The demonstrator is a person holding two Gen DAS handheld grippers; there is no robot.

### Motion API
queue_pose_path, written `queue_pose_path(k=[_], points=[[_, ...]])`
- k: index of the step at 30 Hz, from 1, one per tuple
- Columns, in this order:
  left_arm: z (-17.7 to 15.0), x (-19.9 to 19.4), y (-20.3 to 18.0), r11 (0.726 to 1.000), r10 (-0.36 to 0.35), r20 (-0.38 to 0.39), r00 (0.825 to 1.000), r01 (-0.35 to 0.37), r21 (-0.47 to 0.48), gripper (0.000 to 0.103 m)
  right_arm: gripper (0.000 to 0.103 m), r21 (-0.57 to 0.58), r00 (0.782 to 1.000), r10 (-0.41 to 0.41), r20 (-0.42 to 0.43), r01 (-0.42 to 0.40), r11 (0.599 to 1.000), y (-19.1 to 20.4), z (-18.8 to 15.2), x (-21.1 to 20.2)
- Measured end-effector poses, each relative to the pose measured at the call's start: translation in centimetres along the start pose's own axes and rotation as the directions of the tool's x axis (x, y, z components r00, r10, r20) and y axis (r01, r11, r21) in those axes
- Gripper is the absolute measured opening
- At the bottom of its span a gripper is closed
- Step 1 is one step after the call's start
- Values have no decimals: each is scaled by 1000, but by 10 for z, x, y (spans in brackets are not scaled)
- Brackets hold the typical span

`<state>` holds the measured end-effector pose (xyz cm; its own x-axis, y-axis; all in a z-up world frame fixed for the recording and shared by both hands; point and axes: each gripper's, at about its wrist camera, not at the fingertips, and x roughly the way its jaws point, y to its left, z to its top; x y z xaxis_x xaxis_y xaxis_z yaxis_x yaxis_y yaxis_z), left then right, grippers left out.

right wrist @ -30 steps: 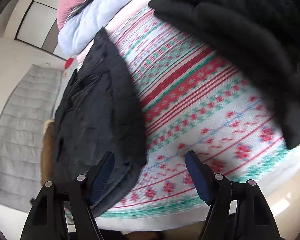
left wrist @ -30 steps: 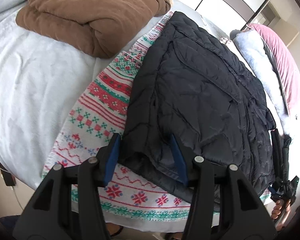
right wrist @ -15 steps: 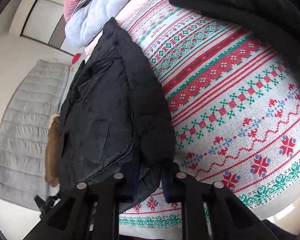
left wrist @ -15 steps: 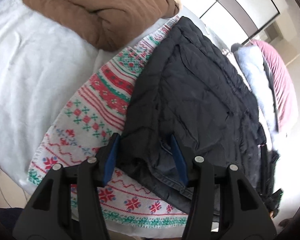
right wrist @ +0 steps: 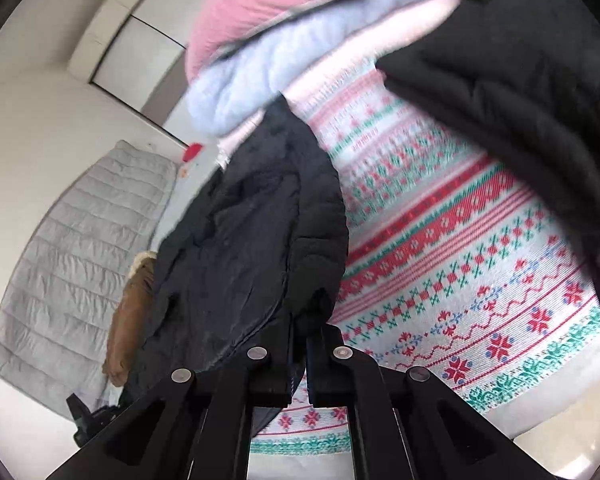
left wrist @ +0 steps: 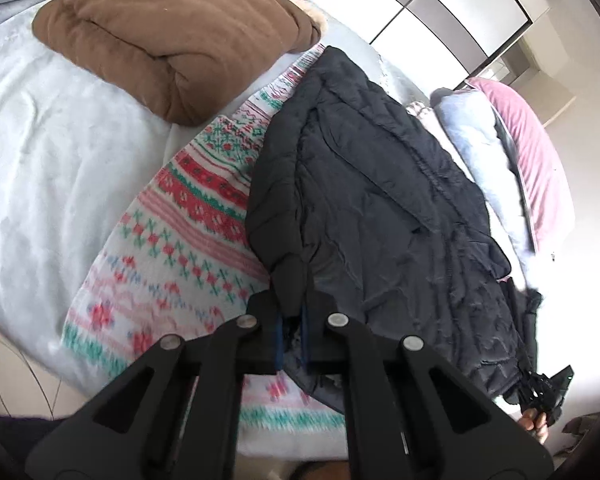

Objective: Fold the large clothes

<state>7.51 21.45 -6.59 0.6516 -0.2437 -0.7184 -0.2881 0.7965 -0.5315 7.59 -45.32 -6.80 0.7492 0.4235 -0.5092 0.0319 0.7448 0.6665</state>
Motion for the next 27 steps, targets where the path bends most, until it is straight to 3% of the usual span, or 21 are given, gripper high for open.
queue_pose_path(k=[8, 13, 15, 17, 20, 23, 27], points=[[-23, -60, -22, 998, -31, 28, 999, 30, 60, 7, 3, 63, 988, 117, 96, -123, 990, -2, -31, -60], [-46, -113, -34, 992, -61, 81, 995, 51, 119, 7, 3, 32, 962, 185, 199, -195, 980, 28, -45, -120], [-53, -131, -40, 988, -77, 120, 990, 59, 146, 6, 3, -3, 956, 195, 219, -200, 980, 40, -46, -136], [-56, -133, -39, 989, -88, 111, 990, 73, 133, 6, 3, -27, 958, 182, 221, -181, 983, 52, -46, -140], [-60, -128, -30, 991, -88, 105, 991, 77, 105, 6, 3, 28, 962, 176, 211, -186, 982, 42, -46, -135], [-63, -136, -22, 990, -124, 99, 987, 117, 73, 6, 3, 67, 940, 245, 238, -268, 961, 34, -52, -152], [-63, -167, -26, 974, -219, 121, 968, 210, 81, 5, 3, 31, 915, 270, 300, -293, 956, 47, -50, -186]])
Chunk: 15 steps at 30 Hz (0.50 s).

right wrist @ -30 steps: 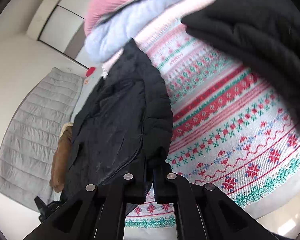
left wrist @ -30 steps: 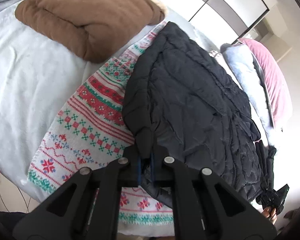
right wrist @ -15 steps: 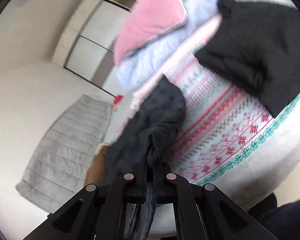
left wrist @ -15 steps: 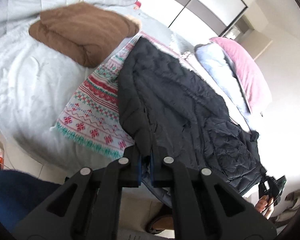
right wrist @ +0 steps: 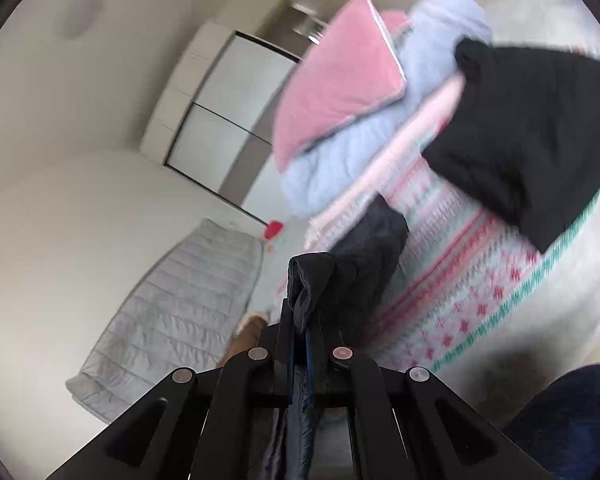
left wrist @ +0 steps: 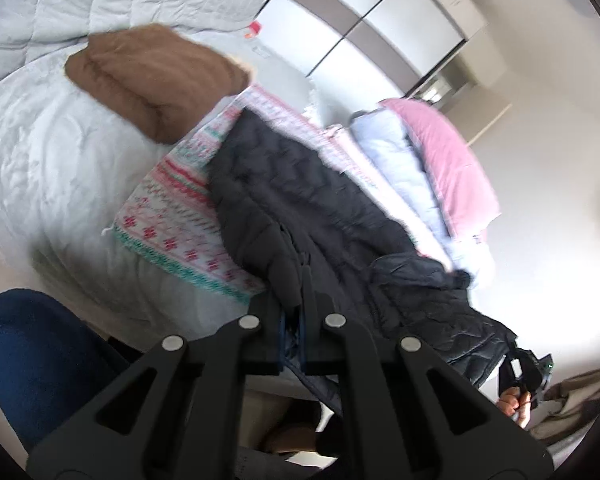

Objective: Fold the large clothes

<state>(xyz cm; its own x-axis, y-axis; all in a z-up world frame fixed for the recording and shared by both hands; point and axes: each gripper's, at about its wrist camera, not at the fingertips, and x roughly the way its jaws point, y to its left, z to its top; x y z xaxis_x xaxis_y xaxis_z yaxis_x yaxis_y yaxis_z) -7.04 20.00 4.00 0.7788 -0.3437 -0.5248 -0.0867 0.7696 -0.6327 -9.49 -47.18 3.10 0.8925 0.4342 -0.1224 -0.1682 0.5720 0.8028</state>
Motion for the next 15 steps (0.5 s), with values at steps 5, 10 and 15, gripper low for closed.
queue_pose_path(k=[5, 10, 15], points=[[14, -20, -8, 999, -36, 38, 999, 36, 8, 5, 3, -66, 997, 23, 68, -18, 998, 32, 15, -19], [34, 14, -2, 999, 20, 13, 1000, -19, -42, 5, 3, -23, 1000, -17, 26, 17, 1000, 20, 24, 20], [65, 35, -15, 999, 36, 40, 999, -34, -39, 5, 3, 1, 999, 3, 51, -3, 1000, 23, 46, 56]])
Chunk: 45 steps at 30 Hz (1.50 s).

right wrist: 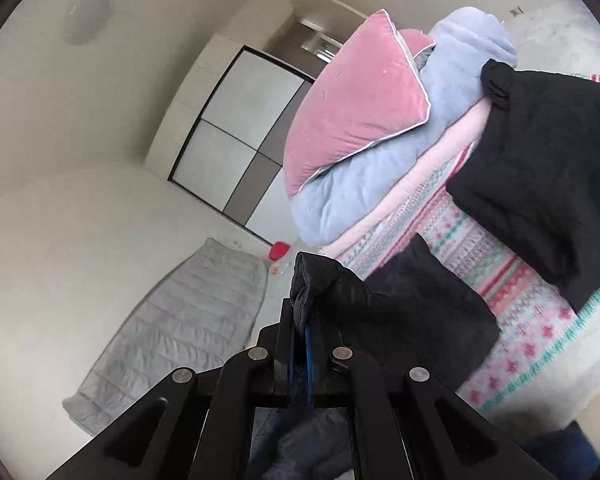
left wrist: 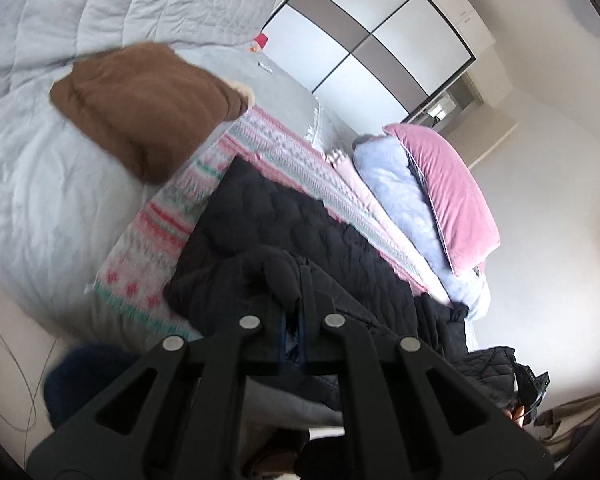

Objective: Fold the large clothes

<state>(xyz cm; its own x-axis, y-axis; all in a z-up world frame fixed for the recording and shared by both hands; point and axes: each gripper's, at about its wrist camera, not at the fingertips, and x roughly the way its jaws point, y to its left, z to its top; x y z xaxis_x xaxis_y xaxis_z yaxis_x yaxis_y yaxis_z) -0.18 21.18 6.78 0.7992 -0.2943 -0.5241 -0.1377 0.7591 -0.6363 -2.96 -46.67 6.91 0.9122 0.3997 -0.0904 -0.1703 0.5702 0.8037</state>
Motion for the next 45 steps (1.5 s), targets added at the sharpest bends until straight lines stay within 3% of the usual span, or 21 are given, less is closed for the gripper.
queue_pose_path(k=[5, 8, 11, 13, 15, 17, 19, 22, 24, 27, 30, 33, 36, 39, 42, 45], points=[[49, 50, -14, 997, 71, 38, 997, -70, -31, 5, 3, 24, 999, -34, 13, 34, 999, -1, 27, 58], [85, 104, -24, 989, 129, 16, 992, -128, -70, 5, 3, 27, 995, -103, 5, 103, 994, -3, 43, 114], [118, 171, -33, 975, 201, -26, 979, -203, -92, 5, 3, 55, 983, -184, -27, 185, 981, -19, 59, 178], [138, 225, -35, 953, 274, -77, 959, -281, -115, 5, 3, 72, 967, -247, -67, 251, 965, -37, 68, 227], [147, 266, -33, 934, 329, -120, 937, -341, -105, 5, 3, 74, 942, -318, -104, 326, 942, -56, 69, 264], [147, 311, -20, 917, 365, -181, 913, -386, -103, 7, 4, 70, 902, -397, -172, 413, 908, -83, 65, 307], [142, 343, 1, 902, 375, -240, 895, -412, -126, 8, 4, 64, 847, -474, -243, 501, 863, -112, 57, 342], [138, 362, 27, 908, 325, -279, 904, -380, -174, 11, 7, 74, 803, -519, -293, 560, 825, -142, 53, 362], [143, 365, 30, 911, 299, -296, 907, -363, -194, 14, 9, 115, 810, -507, -295, 557, 823, -154, 56, 364], [151, 362, 26, 925, 266, -265, 927, -323, -202, 29, 20, 127, 812, -514, -275, 561, 818, -157, 60, 362], [158, 356, 25, 930, 244, -224, 944, -293, -223, 39, 29, 128, 802, -541, -252, 582, 803, -154, 62, 352], [164, 346, 24, 929, 263, -193, 945, -302, -214, 41, 34, 85, 790, -582, -193, 604, 792, -138, 66, 335], [165, 334, 20, 932, 267, -185, 946, -303, -201, 43, 37, -45, 785, -600, -153, 601, 798, -108, 65, 331], [165, 325, 10, 937, 296, -163, 941, -319, -142, 43, 39, -214, 779, -602, -177, 567, 796, -80, 54, 337], [164, 310, 1, 939, 318, -105, 942, -328, -99, 45, 40, -395, 760, -621, -192, 519, 758, -57, 34, 341], [159, 307, -3, 925, 377, -63, 924, -379, -26, 59, 40, -523, 724, -655, -218, 480, 704, -56, 19, 348]])
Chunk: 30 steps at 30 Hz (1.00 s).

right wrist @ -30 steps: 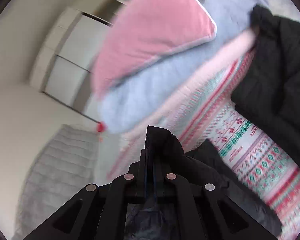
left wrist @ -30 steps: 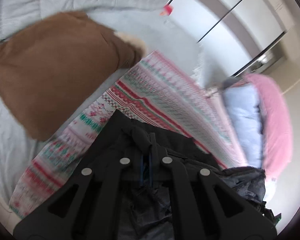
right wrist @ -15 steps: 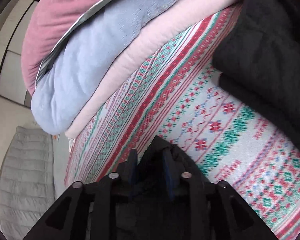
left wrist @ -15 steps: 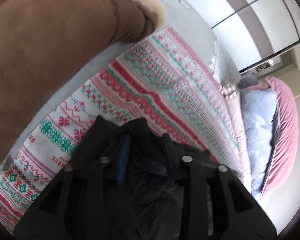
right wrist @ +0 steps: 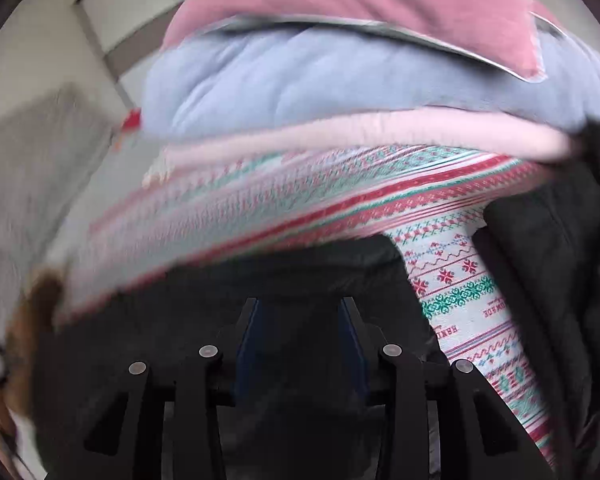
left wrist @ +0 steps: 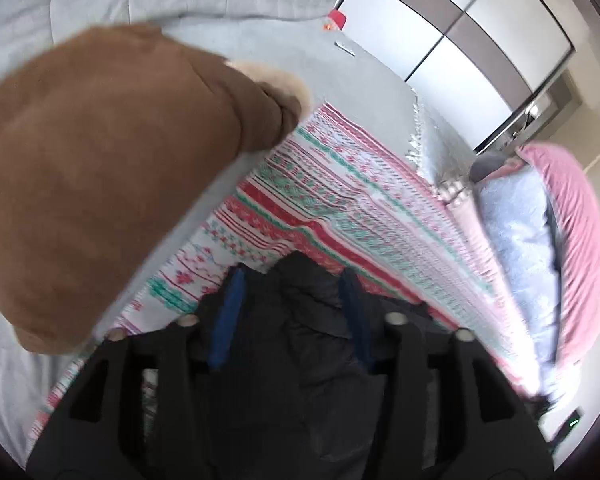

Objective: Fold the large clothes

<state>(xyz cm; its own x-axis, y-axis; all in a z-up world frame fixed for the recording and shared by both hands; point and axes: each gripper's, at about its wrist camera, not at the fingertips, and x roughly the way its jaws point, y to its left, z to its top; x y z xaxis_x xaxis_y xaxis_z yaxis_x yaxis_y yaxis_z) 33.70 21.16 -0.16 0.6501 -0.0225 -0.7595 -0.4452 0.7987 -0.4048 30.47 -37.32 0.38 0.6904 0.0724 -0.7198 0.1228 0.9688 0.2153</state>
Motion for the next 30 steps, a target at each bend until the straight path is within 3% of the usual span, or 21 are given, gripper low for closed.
queue_pose_path(k=[2, 4, 6, 8, 11, 12, 13, 14, 15, 16, 22, 24, 27, 30], points=[[-3, 13, -1, 998, 37, -33, 999, -36, 49, 63, 42, 13, 999, -53, -6, 53, 999, -14, 3, 8], [-5, 35, 1, 994, 72, -111, 991, -63, 85, 63, 52, 76, 1000, 0, -32, 3, 997, -37, 10, 20], [-6, 48, 3, 991, 100, -148, 984, -86, 98, 63, 55, 135, 998, 33, -48, -26, 991, -60, 17, 31], [-6, 60, 2, 990, 100, -173, 980, -82, 111, 63, 55, 149, 998, 13, -61, -3, 989, -71, 23, 42], [-6, 71, -1, 992, 66, -189, 980, -44, 117, 59, 55, 170, 992, 97, -79, -82, 982, -77, 27, 60], [-4, 73, -2, 992, 67, -181, 981, -46, 118, 51, 53, 172, 989, 119, -85, -103, 980, -77, 28, 68], [-4, 75, -4, 990, 79, -174, 982, -57, 127, 28, 38, 161, 988, 125, -87, -110, 981, -74, 28, 73], [-4, 77, -7, 986, 105, -170, 980, -80, 144, 15, 23, 142, 988, 127, -86, -114, 983, -71, 29, 74], [-3, 77, -9, 984, 114, -163, 980, -89, 154, 11, 9, 116, 991, 110, -81, -101, 988, -66, 30, 74], [-2, 76, -9, 984, 110, -155, 982, -86, 156, 7, 7, 93, 994, 94, -63, -88, 992, -61, 32, 70], [9, 55, -16, 992, 65, -29, 997, -61, 110, 5, 6, 4, 994, 36, 99, -37, 999, -29, 53, 36], [10, 52, -24, 987, 90, 29, 996, -93, 135, 5, 6, -7, 991, -10, 130, 11, 1000, -22, 57, 37], [4, 67, -29, 975, 146, 35, 989, -150, 165, 5, 6, 3, 991, -67, 120, 67, 998, -21, 58, 53], [-5, 94, -26, 957, 222, -2, 975, -217, 190, 5, 6, 4, 993, -118, 27, 118, 993, -26, 48, 88]])
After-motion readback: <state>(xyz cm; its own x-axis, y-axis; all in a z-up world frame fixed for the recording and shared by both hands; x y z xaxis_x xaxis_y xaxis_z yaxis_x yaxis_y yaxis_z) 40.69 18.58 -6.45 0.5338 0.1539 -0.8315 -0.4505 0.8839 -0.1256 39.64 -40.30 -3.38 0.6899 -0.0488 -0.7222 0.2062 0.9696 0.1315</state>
